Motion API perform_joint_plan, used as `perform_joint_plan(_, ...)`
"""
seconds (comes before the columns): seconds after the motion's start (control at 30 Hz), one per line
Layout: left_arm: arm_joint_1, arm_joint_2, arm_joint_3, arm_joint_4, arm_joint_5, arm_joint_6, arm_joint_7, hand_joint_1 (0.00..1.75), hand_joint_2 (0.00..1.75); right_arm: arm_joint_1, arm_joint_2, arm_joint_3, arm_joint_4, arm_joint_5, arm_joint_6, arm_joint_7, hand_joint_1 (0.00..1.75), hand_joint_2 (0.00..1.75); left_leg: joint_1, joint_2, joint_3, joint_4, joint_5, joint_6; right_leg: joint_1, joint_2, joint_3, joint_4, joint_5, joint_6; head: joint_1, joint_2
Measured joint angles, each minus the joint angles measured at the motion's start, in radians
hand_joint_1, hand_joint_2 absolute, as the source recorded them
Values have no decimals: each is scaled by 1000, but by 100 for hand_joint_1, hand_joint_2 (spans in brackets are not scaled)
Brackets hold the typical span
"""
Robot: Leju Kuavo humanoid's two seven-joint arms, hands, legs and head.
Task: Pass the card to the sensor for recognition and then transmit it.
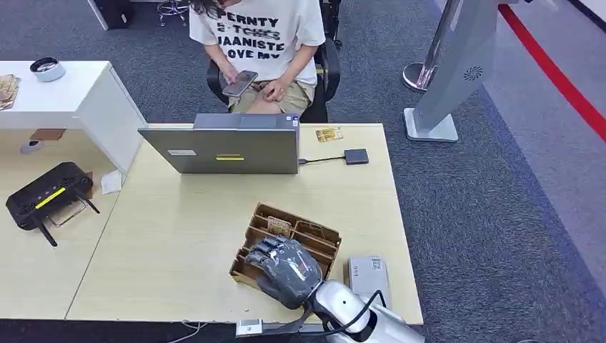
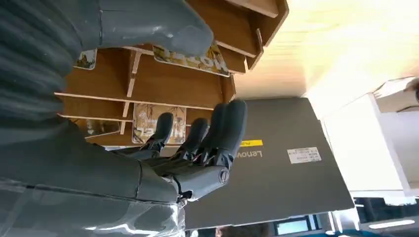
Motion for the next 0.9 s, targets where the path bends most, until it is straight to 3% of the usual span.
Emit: perform_joint_plan(0.9, 0, 0, 0, 0, -9, -1, -2, 0, 0, 1, 29, -37, 70, -3, 9, 24, 84, 175, 0, 0, 0, 0, 0, 0, 0, 0, 0, 0, 0, 0, 0, 0)
